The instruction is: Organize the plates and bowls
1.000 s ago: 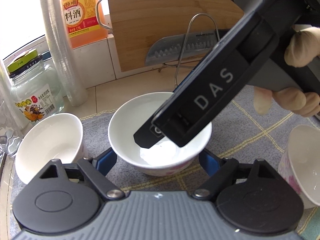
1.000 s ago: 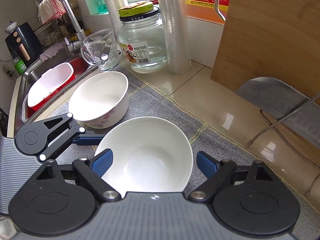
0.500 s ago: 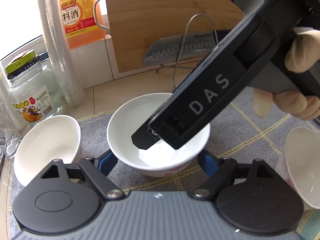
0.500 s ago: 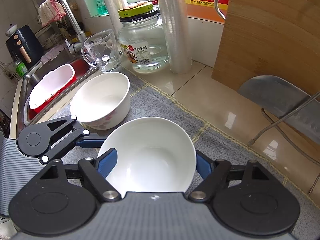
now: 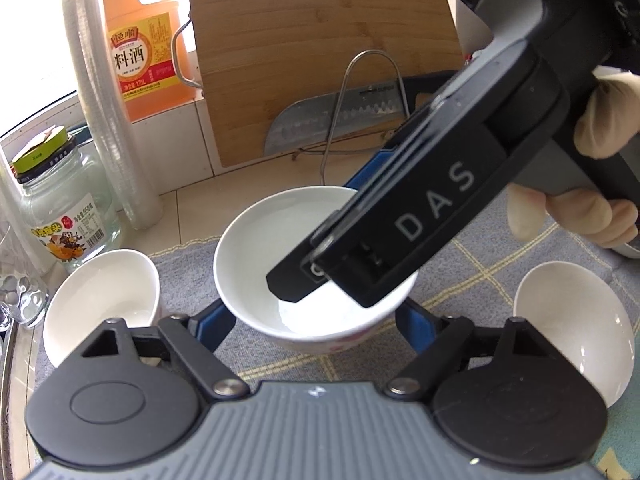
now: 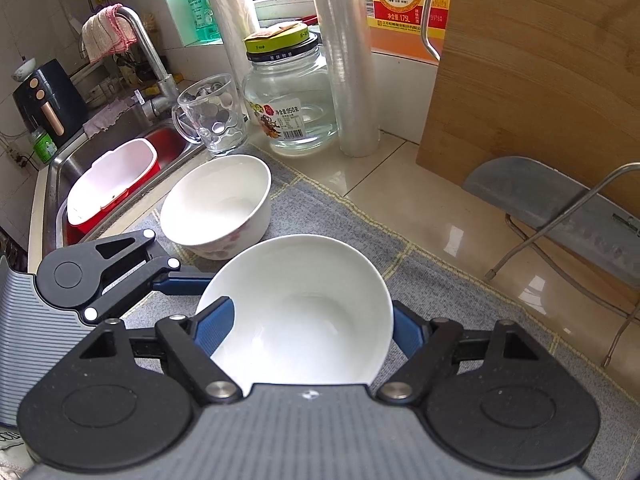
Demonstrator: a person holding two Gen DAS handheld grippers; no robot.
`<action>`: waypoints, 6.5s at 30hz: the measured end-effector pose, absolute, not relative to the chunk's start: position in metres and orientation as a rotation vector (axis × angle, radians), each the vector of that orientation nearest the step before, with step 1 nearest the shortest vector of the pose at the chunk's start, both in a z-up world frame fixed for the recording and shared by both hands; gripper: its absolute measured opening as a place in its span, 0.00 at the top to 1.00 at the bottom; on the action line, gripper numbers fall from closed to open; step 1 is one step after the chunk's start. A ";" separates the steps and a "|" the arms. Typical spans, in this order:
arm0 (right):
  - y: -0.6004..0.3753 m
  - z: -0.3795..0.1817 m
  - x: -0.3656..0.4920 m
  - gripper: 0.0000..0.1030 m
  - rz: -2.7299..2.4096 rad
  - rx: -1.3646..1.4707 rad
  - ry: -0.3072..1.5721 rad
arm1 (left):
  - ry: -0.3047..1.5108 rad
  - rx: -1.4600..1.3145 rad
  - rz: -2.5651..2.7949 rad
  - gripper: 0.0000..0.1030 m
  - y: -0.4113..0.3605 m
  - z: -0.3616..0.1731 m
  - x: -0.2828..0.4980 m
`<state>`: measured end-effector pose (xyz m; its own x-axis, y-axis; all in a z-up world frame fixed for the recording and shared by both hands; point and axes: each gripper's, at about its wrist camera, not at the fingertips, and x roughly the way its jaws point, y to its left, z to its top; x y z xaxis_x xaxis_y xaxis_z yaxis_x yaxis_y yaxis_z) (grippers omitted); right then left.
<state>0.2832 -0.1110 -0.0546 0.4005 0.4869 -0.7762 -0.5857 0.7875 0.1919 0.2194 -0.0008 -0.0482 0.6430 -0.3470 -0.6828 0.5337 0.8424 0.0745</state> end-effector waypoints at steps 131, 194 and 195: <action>-0.208 -0.031 0.142 0.00 0.572 -0.068 0.860 | 0.642 0.248 -0.445 0.02 -0.027 -0.013 0.104; 0.032 -0.069 0.354 0.02 0.739 -0.168 0.999 | 0.638 0.220 -0.303 0.12 0.117 -0.074 0.258; 0.033 -0.070 0.355 0.03 0.740 -0.171 0.998 | 0.637 0.220 -0.305 0.13 0.117 -0.074 0.259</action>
<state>0.3553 0.0332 -0.0696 0.3243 0.4861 -0.8115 -0.6357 0.7473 0.1936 0.2586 0.1174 -0.0743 0.7618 -0.2113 -0.6123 0.3449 0.9325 0.1074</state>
